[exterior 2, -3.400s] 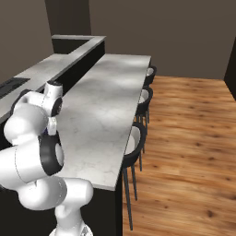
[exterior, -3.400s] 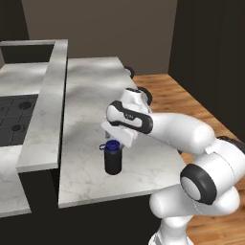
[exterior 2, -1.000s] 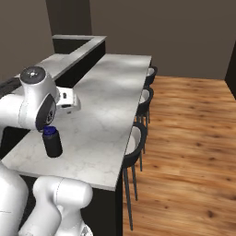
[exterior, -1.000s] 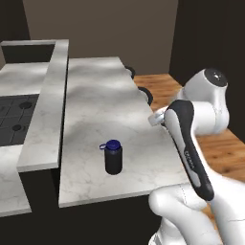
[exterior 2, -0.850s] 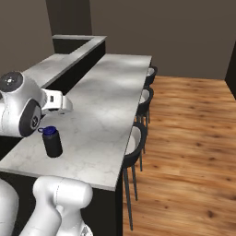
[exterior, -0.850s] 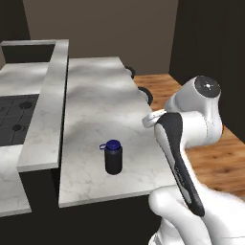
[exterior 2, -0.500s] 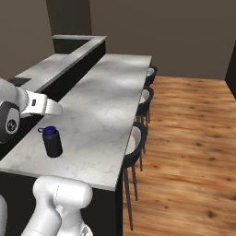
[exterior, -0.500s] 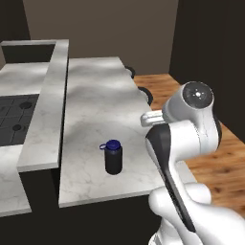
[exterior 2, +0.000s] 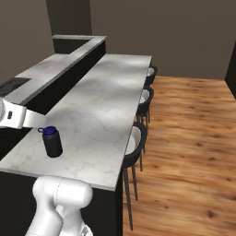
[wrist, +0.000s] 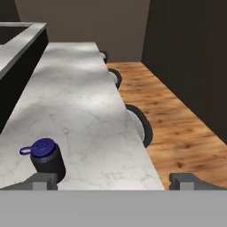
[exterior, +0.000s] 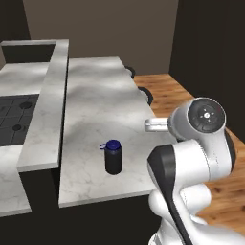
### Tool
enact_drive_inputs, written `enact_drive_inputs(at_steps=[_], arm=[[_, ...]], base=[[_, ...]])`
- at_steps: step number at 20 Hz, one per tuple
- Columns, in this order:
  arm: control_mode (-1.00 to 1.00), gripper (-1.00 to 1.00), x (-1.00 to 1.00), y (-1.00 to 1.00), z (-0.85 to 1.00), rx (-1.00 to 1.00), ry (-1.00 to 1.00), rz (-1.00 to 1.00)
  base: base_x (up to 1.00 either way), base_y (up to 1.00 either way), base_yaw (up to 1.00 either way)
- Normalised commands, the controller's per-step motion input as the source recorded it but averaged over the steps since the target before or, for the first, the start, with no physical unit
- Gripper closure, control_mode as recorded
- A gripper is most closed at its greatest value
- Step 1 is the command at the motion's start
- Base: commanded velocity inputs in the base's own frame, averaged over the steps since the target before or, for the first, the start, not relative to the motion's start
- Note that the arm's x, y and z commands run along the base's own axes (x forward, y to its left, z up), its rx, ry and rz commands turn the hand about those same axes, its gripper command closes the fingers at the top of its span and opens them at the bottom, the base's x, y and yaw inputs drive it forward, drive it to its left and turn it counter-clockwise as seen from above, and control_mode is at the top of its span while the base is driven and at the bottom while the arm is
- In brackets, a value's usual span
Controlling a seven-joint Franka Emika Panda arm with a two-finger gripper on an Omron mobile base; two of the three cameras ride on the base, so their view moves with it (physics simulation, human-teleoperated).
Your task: Move the drinks to the dining counter.
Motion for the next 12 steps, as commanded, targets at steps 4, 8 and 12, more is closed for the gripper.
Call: enact_drive_inputs(at_steps=[4,8,12], arm=[[-1.00,-1.00,-0.40,0.00,0.27,0.11,0.04,0.00],[-1.00,-1.00,-0.16,0.00,0.36,0.07,0.09,0.00],[-1.00,-1.00,-0.05,-0.01,0.24,0.08,0.07,0.00]], base=[[0.00,0.00,0.00],[0.00,0.00,0.00],[0.00,0.00,0.00]])
